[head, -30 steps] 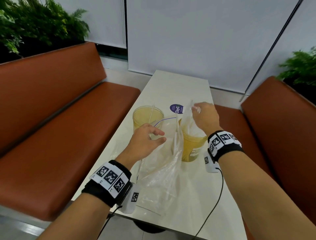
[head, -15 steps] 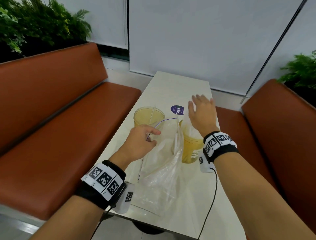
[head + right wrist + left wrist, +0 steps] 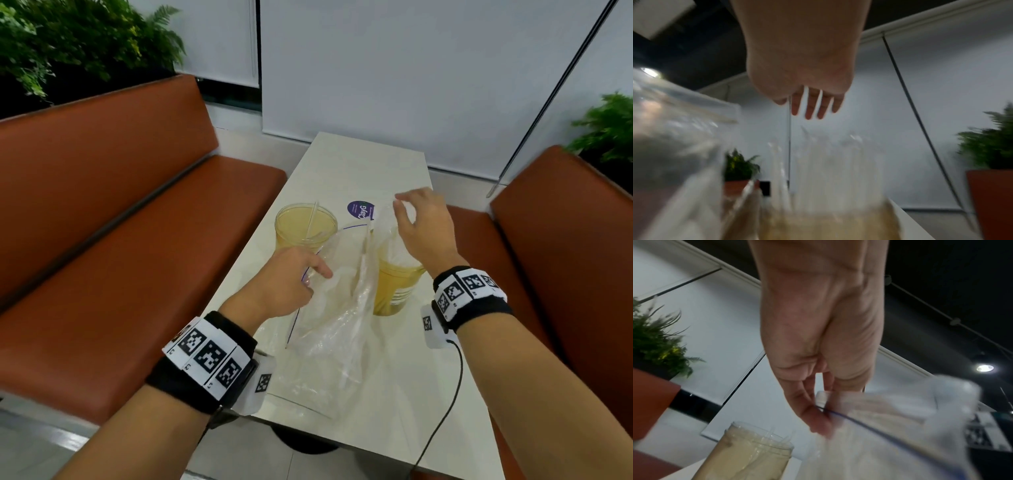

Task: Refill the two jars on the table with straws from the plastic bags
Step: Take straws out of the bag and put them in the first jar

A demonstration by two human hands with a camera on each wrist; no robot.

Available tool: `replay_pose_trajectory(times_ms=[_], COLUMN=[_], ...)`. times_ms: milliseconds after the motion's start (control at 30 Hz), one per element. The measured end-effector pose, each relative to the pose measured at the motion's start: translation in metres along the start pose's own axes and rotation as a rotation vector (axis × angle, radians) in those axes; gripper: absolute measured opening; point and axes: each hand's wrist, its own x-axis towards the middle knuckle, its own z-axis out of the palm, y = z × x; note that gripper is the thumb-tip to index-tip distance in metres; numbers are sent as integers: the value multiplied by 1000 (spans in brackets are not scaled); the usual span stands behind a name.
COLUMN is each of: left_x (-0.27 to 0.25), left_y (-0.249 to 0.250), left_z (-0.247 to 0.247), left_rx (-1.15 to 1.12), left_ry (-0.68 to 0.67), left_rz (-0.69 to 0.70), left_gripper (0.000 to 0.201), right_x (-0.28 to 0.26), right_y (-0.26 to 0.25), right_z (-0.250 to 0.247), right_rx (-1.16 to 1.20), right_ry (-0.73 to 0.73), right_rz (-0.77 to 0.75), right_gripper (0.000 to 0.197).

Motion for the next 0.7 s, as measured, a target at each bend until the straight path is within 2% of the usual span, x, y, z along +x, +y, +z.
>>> replay_pose_trajectory(times_ms=[33, 67, 100, 167, 200, 267, 333, 400, 467, 567, 600, 667, 700], left_x=[0, 0, 1, 3, 3, 4, 4, 5, 5, 6, 6, 6, 6], left_y=[0, 0, 1, 1, 2, 3, 3, 0, -3, -9, -11, -14, -15], left_z=[1, 3, 4, 3, 2, -1, -2, -1, 1, 4, 5, 5, 5], left_rx=[-27, -50, -54, -26, -22, -39, -76, -123, -162, -184, -195, -219, -225], left_ry=[28, 44, 50, 54, 59, 68, 80, 86, 95, 122, 134, 169, 184], left_rz=[-14, -23, -25, -19, -16, -14, -21, -31, -30, -41, -50, -67, -76], left_gripper=[47, 46, 47, 49, 50, 53, 51, 46, 42, 42, 42, 41, 40], right_x=[1, 2, 1, -7, -11, -22, -36, -48, -55, -57, -58, -60, -62], right_y=[-20, -40, -62, -100, -112, -125, -131, -131, -130, -124, -121, -118, -119], right_z=[-8, -17, -25, -32, -30, -17, -3, 9, 17, 22, 23, 22, 21], right_rx=[144, 272, 367, 428, 360, 55, -156, -189, -207, -201, -182, -164, -171], right_ry=[60, 43, -51, -432, -659, -1037, -1245, -1351, -1442, -1508, -1516, -1506, -1484], right_rz=[-79, -149, -188, -154, -119, -127, -174, -144, -125, -109, -100, -99, -103], right_gripper=[27, 25, 27, 26, 21, 15, 37, 55, 62, 50, 52, 53, 47])
